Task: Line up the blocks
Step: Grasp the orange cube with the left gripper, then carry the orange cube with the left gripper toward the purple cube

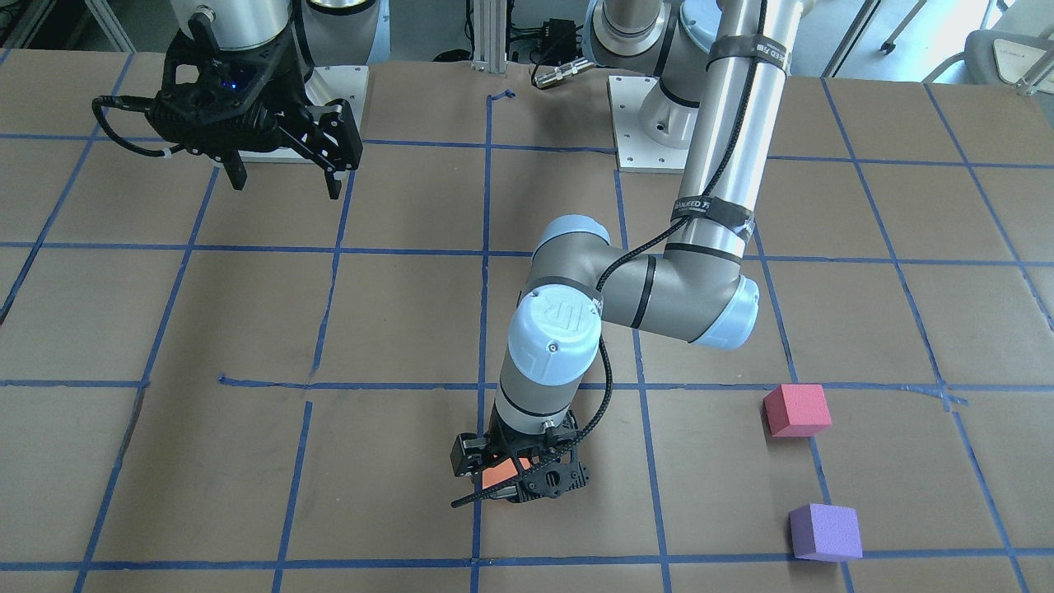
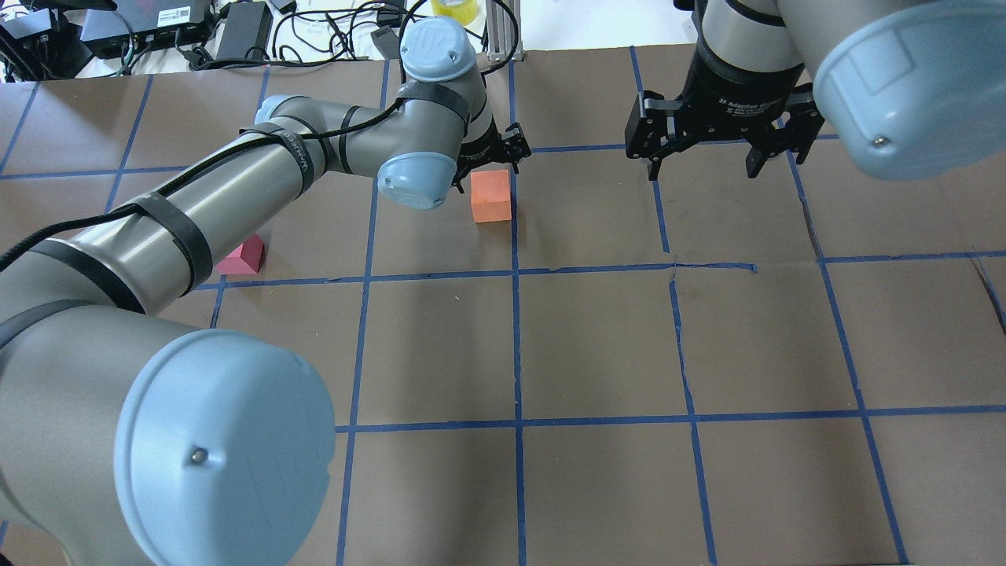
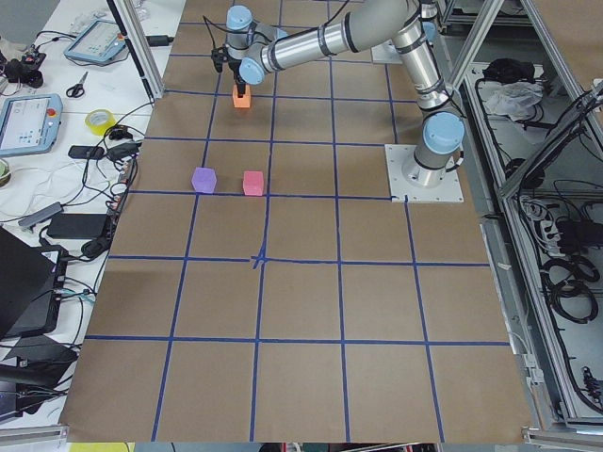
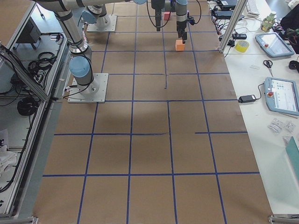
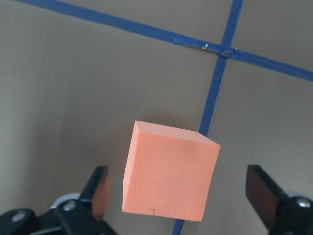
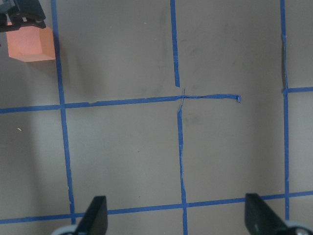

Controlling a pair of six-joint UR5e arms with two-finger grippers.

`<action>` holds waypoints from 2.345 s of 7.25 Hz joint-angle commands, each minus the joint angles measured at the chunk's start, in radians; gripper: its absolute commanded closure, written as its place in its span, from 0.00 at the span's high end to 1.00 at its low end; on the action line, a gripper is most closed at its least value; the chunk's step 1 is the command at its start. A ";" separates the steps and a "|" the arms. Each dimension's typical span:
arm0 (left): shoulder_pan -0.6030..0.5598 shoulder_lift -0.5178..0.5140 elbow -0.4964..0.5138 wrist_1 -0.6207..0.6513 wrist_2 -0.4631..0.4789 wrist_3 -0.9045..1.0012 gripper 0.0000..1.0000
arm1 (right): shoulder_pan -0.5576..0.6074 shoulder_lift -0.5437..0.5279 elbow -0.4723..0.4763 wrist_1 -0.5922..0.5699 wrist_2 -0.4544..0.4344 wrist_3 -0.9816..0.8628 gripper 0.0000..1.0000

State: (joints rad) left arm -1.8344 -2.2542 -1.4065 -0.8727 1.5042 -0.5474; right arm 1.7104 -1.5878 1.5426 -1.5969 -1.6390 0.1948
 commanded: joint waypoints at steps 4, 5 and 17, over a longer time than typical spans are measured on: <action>0.000 -0.039 0.009 0.014 -0.010 0.045 0.04 | 0.000 0.000 0.001 0.000 -0.001 0.000 1.00; 0.000 -0.007 0.011 -0.015 0.038 0.085 0.04 | 0.000 0.000 -0.001 0.000 0.001 0.000 1.00; 0.486 0.119 -0.005 -0.258 0.090 0.860 0.05 | 0.000 0.000 0.002 0.003 -0.001 0.003 1.00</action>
State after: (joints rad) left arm -1.3768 -2.1458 -1.3960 -1.1359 1.5927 0.2570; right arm 1.7105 -1.5876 1.5444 -1.5936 -1.6396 0.1957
